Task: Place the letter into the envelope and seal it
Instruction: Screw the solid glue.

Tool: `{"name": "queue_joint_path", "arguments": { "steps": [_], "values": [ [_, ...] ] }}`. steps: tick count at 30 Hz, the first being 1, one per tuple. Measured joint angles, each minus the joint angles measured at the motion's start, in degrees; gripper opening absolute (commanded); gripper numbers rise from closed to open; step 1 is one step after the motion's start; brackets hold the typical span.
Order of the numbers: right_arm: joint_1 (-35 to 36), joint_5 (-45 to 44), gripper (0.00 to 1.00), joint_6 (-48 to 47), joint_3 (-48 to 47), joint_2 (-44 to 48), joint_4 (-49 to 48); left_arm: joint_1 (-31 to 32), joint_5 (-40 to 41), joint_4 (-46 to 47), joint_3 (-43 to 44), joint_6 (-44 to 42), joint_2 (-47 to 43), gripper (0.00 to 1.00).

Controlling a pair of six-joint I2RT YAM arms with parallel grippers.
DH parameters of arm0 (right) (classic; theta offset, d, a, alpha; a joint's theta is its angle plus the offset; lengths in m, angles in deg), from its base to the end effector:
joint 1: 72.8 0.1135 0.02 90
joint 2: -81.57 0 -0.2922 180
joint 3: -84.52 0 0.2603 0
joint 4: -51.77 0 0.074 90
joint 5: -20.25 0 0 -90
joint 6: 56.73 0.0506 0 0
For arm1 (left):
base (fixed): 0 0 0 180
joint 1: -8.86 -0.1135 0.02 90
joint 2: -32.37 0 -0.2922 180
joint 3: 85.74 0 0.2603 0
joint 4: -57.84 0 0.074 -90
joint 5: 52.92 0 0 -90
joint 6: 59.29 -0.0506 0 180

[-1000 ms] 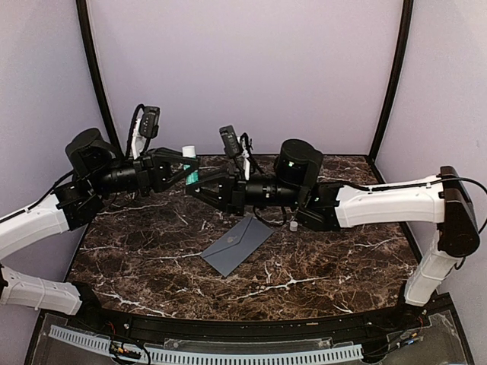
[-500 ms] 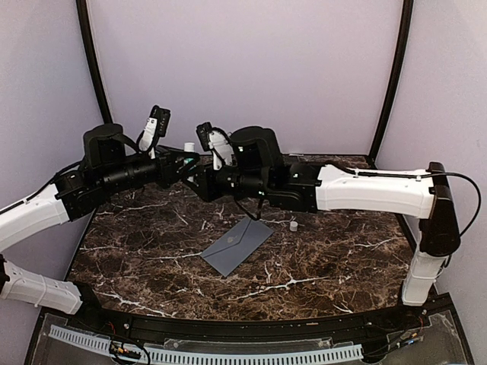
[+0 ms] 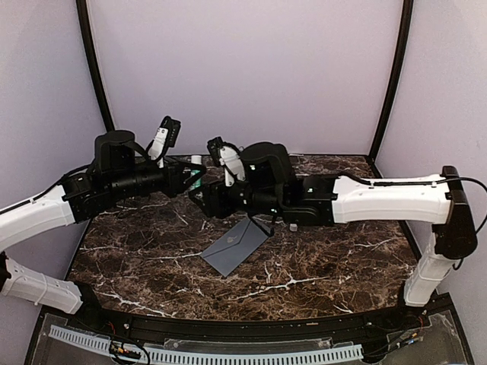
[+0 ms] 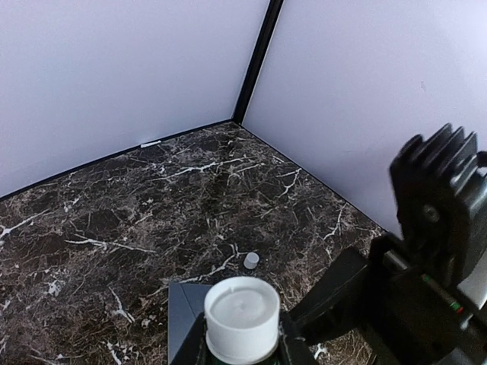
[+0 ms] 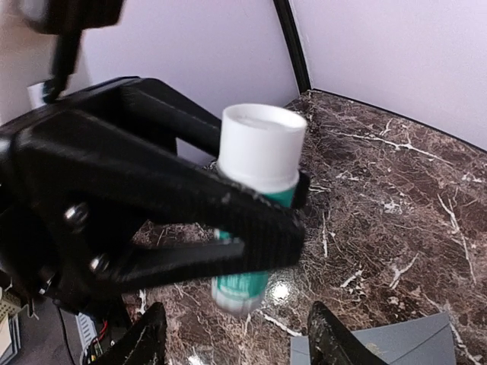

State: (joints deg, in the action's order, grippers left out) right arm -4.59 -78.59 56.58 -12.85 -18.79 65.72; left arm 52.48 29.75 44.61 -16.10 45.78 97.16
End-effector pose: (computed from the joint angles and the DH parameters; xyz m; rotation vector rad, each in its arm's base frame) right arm 0.1747 0.4160 0.3512 -0.6492 1.8670 0.9409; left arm 0.1966 -0.1963 0.3818 0.5379 1.7121 -0.8583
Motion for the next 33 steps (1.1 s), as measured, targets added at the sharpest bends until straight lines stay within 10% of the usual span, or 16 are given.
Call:
{"name": "queue_joint_path", "arguments": {
  "steps": [11,33],
  "values": [
    [-8.94,9.38,0.58,5.11,17.4,18.29,-9.18,-4.02,-12.81,4.66,-6.19,-0.76,-1.57,0.0],
    [-5.35,16.09,0.46,11.06,2.03,4.39,-4.35,1.36,-15.17,5.4,-7.54,-9.11,0.66,0.0]
  ]
}}
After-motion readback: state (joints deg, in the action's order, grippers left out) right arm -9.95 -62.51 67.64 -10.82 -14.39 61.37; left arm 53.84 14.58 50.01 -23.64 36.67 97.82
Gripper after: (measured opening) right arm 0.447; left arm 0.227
